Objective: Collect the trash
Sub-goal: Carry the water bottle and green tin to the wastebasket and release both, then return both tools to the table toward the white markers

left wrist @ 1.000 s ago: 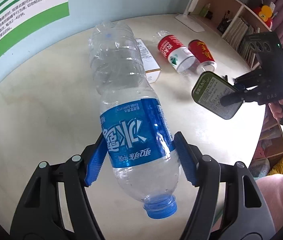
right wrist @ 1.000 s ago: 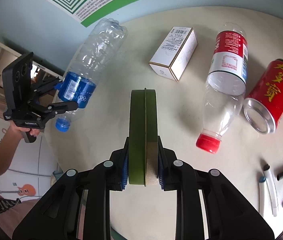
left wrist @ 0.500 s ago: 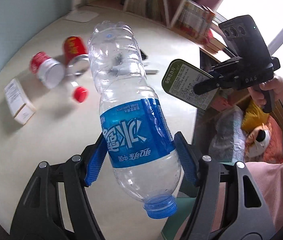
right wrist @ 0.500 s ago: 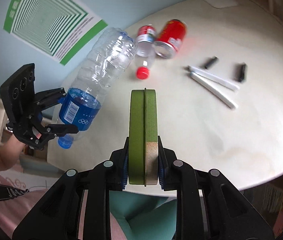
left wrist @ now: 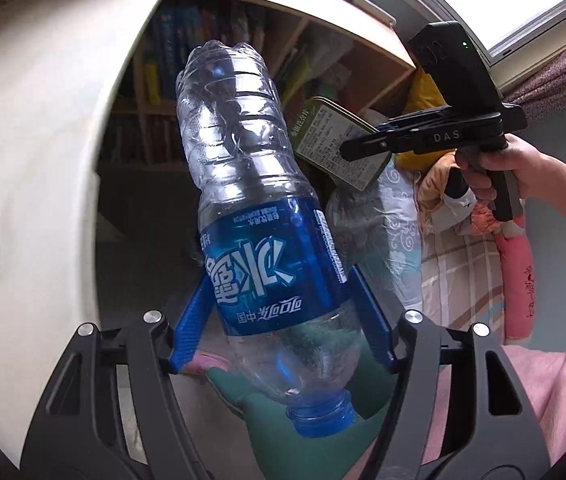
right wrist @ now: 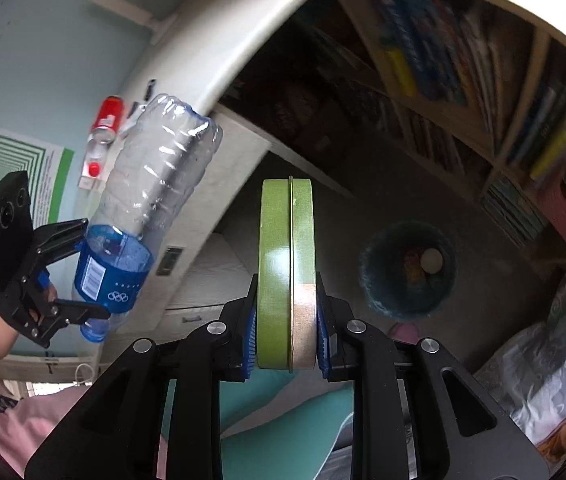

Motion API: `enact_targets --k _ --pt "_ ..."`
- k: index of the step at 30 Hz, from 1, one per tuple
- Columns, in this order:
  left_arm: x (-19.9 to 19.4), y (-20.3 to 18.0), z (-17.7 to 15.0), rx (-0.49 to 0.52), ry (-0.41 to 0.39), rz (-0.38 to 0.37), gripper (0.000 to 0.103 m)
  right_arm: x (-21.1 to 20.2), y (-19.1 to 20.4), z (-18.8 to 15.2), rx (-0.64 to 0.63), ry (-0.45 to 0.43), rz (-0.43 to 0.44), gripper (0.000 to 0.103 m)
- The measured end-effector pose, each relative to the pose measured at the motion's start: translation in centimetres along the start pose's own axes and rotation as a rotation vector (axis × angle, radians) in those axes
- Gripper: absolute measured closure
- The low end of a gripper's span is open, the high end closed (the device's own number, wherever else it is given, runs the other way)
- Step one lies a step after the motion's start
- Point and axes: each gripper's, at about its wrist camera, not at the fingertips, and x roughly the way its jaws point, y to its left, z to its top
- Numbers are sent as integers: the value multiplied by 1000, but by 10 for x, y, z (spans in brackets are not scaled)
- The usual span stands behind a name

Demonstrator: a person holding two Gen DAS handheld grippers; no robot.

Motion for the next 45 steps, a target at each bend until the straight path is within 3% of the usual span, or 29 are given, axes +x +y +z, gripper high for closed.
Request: enact_targets --k 5,10,12,18,20,23,25,28,34,39,45 --pt "118 0 19 -55 127 -1 38 48 -103 -21 92 72 -14 79" --pt "238 24 13 -87 251 -16 38 132 -178 -31 107 166 -3 79" --pt "282 39 8 -108 319 -34 38 169 -201 -33 102 203 4 79" --pt "399 87 -16 -111 463 25 38 275 -261 -44 98 323 -36 79" --pt "428 100 -24 -69 510 76 36 301 -276 -47 104 353 -37 79" --pt "452 125 -32 -128 555 107 32 322 -288 -49 109 364 -73 74" --pt "457 134 -34 -164 578 99 32 329 -293 -50 72 369 -94 73" --pt "444 130 -33 -107 561 133 22 326 -293 -49 59 381 -100 71" --pt "398 125 -19 -79 517 139 22 288 -278 -43 30 353 -89 69" --pt "318 100 -24 -138 408 86 22 232 -239 -33 -4 296 -51 65" --pt "180 39 -38 -184 236 15 22 158 -149 -11 -117 245 41 66"
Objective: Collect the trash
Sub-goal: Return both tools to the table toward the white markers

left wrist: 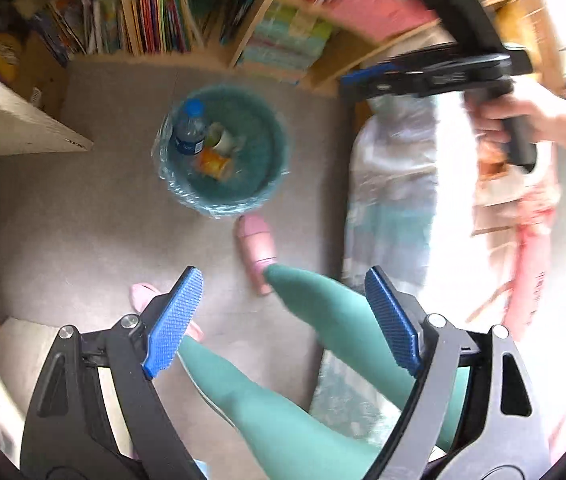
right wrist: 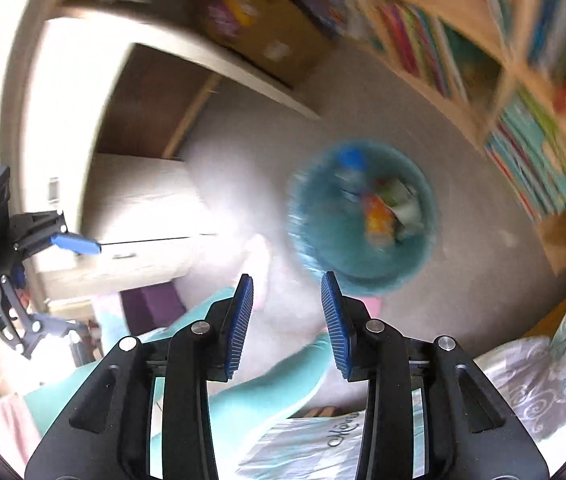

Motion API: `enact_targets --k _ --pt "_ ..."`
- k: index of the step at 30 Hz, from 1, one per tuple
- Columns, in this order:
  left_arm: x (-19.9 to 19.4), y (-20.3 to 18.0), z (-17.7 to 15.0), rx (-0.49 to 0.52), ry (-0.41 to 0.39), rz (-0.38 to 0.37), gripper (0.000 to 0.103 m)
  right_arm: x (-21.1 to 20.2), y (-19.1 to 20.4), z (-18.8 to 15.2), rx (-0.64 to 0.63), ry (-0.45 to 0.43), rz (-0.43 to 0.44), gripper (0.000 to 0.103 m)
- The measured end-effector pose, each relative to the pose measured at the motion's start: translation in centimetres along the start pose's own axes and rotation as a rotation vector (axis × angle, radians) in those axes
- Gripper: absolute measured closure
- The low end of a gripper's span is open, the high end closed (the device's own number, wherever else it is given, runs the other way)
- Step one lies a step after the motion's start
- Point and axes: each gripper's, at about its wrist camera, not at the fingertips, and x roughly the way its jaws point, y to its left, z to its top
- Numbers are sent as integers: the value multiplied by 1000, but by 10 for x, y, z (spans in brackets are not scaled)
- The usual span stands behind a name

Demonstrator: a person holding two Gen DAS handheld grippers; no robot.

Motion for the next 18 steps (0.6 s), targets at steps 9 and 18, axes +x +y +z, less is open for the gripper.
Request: enact_targets --k 9,18 --pt "-203 11 -109 -125 -345 132 22 -102 197 46 -378 -103 71 66" --pt "-292 108 -169 -226 -518 308 22 -112 376 134 -711 -146 26 66"
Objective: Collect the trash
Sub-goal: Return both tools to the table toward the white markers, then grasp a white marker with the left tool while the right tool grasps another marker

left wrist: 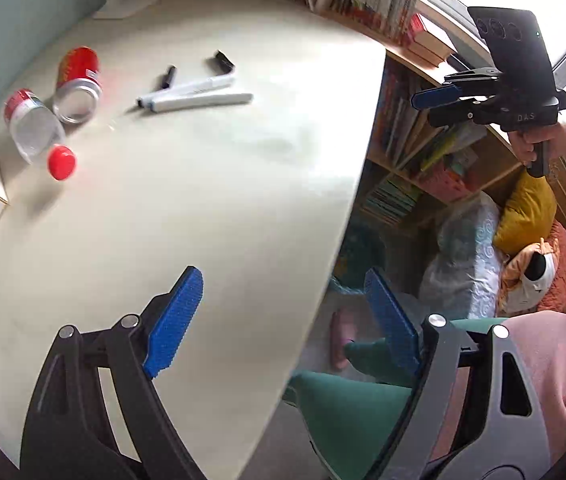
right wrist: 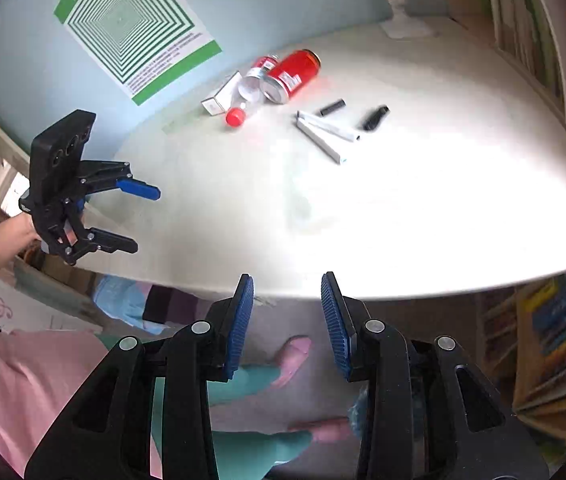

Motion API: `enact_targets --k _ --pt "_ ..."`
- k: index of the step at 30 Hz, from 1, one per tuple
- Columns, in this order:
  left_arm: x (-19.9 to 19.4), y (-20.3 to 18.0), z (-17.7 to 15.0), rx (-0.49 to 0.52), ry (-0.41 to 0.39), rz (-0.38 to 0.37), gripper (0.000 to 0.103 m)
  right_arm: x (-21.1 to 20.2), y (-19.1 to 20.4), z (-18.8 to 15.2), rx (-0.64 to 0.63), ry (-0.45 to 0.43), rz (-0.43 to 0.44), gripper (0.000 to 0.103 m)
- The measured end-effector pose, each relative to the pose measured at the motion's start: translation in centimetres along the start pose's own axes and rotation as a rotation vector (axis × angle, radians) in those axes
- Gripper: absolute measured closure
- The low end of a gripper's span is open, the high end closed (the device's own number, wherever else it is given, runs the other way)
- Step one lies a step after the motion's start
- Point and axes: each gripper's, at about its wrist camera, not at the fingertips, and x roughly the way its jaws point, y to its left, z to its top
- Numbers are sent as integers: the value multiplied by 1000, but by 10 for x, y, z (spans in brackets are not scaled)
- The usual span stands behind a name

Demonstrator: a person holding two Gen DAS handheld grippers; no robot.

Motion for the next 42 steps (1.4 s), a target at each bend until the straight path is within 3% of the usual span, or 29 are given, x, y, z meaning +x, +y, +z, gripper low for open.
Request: enact_targets --k 7,13,15,17,23,24,26,31,35,40,42 --pt "-3 41 38 175 -59 -1 22 44 22 85 -143 17 -91 66" --pt "2 52 72 366 -79 -75 24 82 6 121 -233 68 -111 69" --pt "14 56 85 407 -66 -82 27 95 1 127 -293 97 -113 76" --pt "30 60 100 410 -45 -103 35 107 -9 133 -328 124 -107 76" --pt "64 63 123 457 -42 -183 37 137 -39 144 -384 170 -65 75" --pt "71 63 126 469 -29 -183 37 142 -42 144 -397 176 -65 76" --pt "81 63 126 492 -7 -177 48 153 -48 145 -421 193 -58 76" --pt "93 65 130 569 11 -154 56 166 -58 147 -419 202 -29 76" --pt "87 66 138 610 -9 -186 55 170 -58 150 -430 194 -22 76" --pt "108 77 138 667 60 -153 62 171 -57 152 -461 180 -31 84" --pt "106 77 135 681 48 -159 62 171 -57 152 -475 182 -33 87"
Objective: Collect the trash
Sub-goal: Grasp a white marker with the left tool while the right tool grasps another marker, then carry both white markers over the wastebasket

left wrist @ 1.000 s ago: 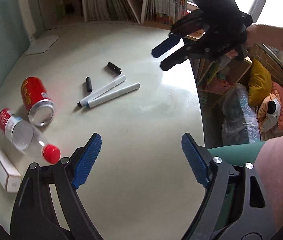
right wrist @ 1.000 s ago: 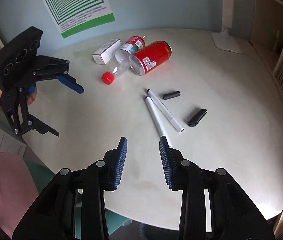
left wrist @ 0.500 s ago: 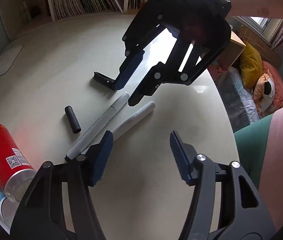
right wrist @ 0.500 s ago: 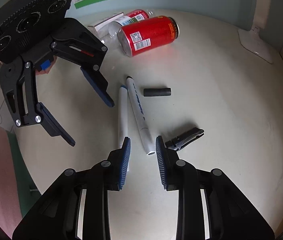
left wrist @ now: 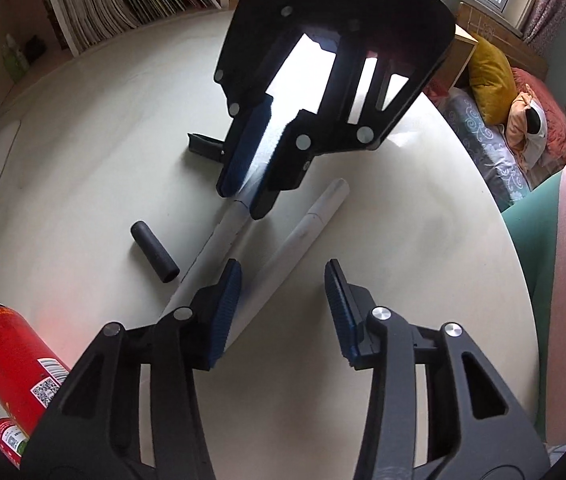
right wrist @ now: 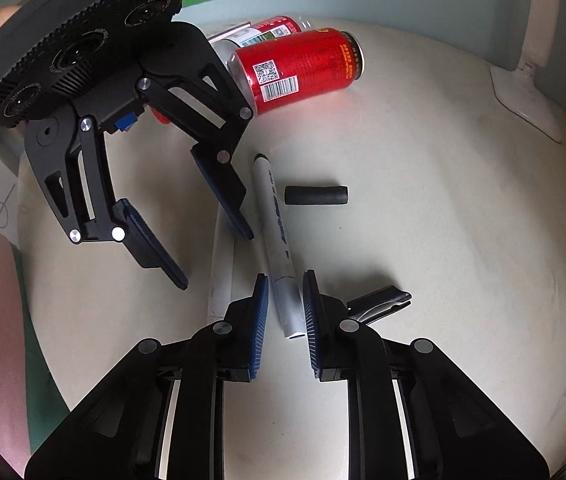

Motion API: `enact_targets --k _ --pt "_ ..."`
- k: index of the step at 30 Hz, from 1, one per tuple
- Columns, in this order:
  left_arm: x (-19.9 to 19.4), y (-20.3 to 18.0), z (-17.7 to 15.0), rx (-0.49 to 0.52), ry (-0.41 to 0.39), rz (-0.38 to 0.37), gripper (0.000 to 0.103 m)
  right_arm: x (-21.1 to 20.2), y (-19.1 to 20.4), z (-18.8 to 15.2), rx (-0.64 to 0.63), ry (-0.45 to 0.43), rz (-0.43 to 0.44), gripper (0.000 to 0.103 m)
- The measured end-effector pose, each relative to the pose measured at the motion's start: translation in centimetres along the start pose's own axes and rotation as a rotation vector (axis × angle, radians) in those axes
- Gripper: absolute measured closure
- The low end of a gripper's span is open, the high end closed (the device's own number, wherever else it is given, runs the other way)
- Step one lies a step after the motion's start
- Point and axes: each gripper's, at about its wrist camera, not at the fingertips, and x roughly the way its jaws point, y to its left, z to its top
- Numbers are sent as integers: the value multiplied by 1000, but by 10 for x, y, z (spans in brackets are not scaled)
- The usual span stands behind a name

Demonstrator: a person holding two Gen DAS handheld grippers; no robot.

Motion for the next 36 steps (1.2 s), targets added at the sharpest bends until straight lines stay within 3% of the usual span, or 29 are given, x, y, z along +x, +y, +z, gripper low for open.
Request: enact_targets --k 4,11,16,20,28,36 --pt "-2 1 0 -17 -8 34 90 1 7 0 -65 -3 -32 87" --pt "-12 -6 -8 -64 22 46 92 -1 9 6 -47 10 -37 90" --pt "-36 -13 -16 -105 -1 65 92 -31 7 15 8 -42 -7 90" --pt "-54 -24 -26 -159 -36 34 92 -53 19 17 15 -41 15 90" --pt "-63 -60 -49 -186 -48 53 92 -99 54 -19 140 -44 -48 90" --pt "-69 -89 -36 -131 -102 48 92 -144 108 -78 353 -111 -185 90"
